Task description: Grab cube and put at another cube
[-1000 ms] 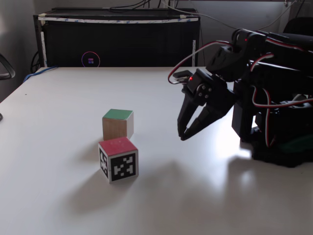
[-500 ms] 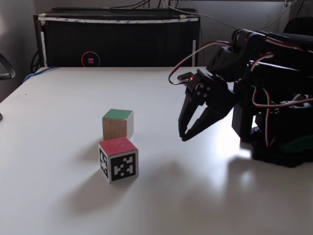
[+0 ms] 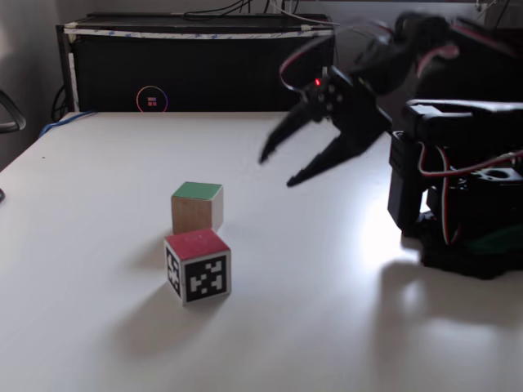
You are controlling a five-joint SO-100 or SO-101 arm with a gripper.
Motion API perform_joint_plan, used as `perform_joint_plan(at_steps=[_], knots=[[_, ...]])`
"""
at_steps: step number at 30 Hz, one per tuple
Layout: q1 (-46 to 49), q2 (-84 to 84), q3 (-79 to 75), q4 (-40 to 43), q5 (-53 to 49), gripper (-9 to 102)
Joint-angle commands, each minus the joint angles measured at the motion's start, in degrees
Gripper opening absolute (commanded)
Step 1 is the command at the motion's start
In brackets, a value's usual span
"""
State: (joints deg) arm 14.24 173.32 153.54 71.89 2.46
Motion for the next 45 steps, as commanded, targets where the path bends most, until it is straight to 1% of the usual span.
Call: perform_joint_plan(at_steps=[1, 4, 8, 10, 11, 16, 20, 26, 34, 45], knots=[[1.0, -10.1, -9.0, -1.8, 1.5, 29], [0.7, -16.7, -12.6, -2.3, 2.2, 38], [1.1, -25.9, -19.1, -1.2, 2.1, 43], [1.9, -32.7, -24.2, -0.3, 2.1, 44], [2.5, -36.7, -27.0, 0.5, 2.5, 46], [5.2, -56.2, -41.1, 4.6, 3.8, 47], [6.9, -66.7, -48.2, 5.6, 4.1, 47], [7.8, -75.5, -53.7, 5.6, 4.1, 48], [7.3, -81.2, -55.5, 4.6, 3.8, 48], [7.4, -89.6, -60.6, 1.1, 4.0, 48]])
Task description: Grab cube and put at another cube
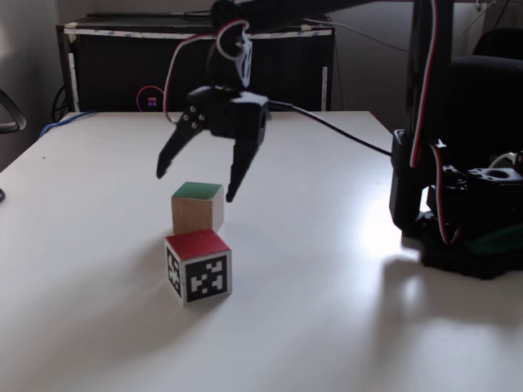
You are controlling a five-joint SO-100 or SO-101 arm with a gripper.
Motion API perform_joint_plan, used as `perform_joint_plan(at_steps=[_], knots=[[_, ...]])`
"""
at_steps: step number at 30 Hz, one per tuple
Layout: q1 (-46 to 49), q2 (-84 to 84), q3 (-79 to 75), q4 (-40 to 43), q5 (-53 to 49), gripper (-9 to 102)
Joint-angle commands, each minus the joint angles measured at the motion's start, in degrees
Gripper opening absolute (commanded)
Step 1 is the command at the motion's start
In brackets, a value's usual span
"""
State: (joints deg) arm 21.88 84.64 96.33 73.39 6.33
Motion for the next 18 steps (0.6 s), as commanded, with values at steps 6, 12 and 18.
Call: perform_joint_plan(at_steps=[6, 12, 18], knots=[[-0.7, -6.5, -6.3, -0.5, 0.9, 48], [-0.7, -9.1, -8.1, -1.0, 1.1, 40], [-0.7, -9.3, -8.3, -1.7, 1.3, 31]])
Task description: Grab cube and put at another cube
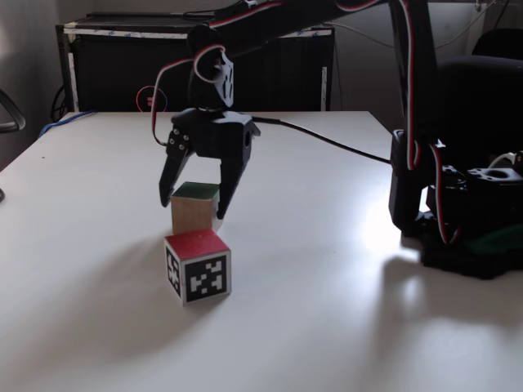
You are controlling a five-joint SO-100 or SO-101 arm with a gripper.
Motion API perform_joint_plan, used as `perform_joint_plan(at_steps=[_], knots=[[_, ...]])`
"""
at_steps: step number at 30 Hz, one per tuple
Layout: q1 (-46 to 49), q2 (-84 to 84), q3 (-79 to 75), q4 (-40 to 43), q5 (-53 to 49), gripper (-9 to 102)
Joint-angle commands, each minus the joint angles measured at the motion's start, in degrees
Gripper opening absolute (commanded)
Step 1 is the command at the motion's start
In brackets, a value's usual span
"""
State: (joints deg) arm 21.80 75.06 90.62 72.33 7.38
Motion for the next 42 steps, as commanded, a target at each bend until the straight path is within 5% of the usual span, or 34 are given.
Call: perform_joint_plan(at_steps=[1, 11, 30, 42], knots=[[-0.6, 0.3, -2.5, -0.7, 0.3, 29], [-0.4, 7.4, 4.4, -6.5, -0.1, 13], [-20.7, 37.4, 15.2, 4.3, 5.4, 12], [-32.5, 37.3, 12.5, 8.4, 8.4, 13]])
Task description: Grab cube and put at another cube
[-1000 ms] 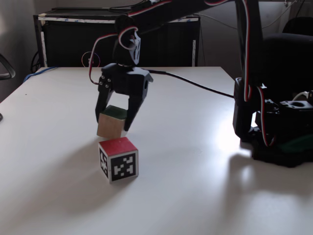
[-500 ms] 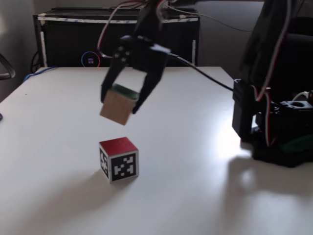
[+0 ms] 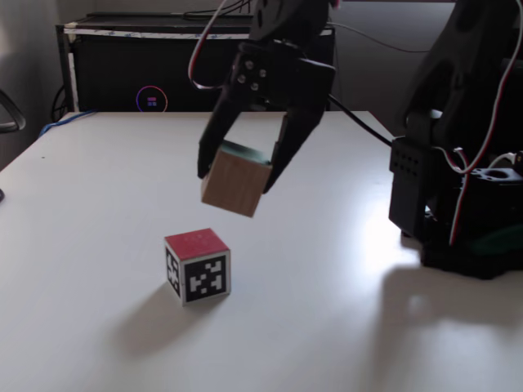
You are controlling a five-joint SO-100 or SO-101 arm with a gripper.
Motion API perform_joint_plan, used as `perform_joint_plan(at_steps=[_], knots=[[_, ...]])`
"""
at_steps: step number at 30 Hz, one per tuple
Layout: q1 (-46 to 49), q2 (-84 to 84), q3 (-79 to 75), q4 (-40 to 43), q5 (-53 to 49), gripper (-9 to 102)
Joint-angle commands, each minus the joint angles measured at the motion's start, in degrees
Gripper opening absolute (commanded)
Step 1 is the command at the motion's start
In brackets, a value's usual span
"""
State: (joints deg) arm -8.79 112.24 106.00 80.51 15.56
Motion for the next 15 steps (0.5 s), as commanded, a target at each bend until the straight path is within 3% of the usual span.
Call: perform_joint_plan(at_steps=[1, 15], knots=[[-2.5, -0.4, -3.1, 0.3, 0.4, 13], [-5.8, -11.3, -9.9, 0.4, 1.8, 13]])
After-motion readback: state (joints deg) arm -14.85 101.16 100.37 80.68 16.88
